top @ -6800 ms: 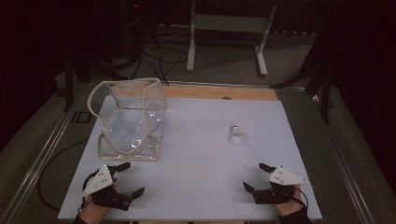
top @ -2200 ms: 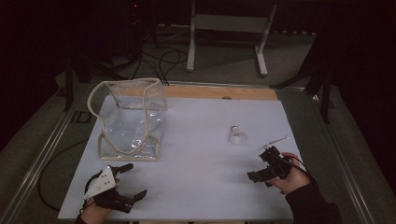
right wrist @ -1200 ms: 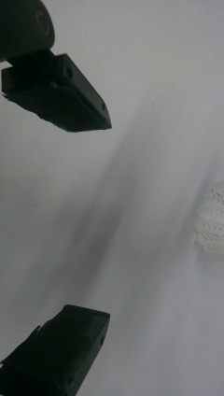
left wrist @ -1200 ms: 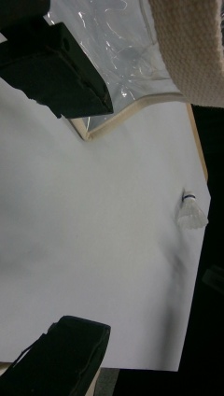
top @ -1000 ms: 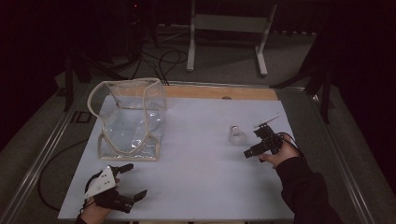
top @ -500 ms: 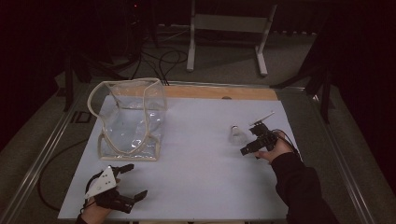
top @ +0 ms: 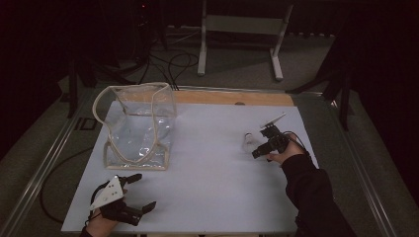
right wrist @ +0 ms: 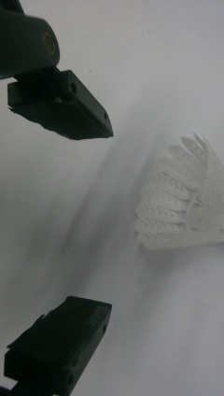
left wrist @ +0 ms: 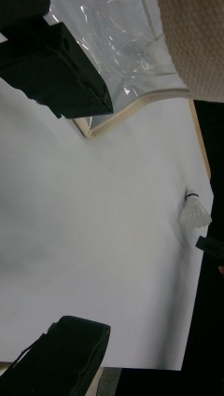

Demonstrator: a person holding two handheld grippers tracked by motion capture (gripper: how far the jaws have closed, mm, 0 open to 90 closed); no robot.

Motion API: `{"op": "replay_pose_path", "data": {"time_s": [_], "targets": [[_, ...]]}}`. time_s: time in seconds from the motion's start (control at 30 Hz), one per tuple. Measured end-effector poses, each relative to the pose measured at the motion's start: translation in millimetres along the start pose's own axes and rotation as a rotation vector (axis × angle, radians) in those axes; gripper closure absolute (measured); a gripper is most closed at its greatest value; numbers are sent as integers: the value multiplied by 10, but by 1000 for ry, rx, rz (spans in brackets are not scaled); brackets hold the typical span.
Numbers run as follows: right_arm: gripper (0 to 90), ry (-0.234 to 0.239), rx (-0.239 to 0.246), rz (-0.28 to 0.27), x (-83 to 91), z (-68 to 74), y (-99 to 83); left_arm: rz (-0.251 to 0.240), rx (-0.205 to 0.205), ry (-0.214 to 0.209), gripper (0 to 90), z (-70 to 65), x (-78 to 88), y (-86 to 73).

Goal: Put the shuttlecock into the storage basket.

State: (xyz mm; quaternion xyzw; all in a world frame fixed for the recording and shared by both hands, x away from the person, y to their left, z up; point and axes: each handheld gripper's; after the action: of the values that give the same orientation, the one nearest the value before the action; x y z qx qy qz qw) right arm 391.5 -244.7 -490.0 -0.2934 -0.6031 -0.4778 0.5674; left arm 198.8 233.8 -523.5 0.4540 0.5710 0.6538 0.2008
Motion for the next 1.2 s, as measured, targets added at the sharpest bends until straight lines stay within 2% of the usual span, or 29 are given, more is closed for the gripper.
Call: {"op": "replay_pose_path", "data": {"time_s": [0.1,0.57,0.83,0.87,1.2], "targets": [[147,2,-14,9,-35,-14,29,1,0,-1,4,0,-1,-1],[235,-6,-14,24,-132,-35,186,6,-5,-5,4,0,-3,-4],[360,-18,-19,48,-203,-34,243,10,-7,-7,4,1,-6,-7],[397,-18,-22,49,-210,-38,249,10,-7,-7,4,1,-7,-8],[491,-37,-25,43,-273,-60,305,12,-7,-8,4,0,-13,-12]]}}
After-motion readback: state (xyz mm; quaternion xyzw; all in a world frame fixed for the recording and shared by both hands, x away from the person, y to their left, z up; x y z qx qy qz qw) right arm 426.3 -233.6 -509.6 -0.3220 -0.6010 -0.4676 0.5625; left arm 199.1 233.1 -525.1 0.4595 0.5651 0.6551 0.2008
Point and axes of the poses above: each handheld gripper's, and its own axes: x roughly backward along the jaws, y roughly out of its top, z roughly to its left, and after that the axes turned 1 degree about -x, right-handed
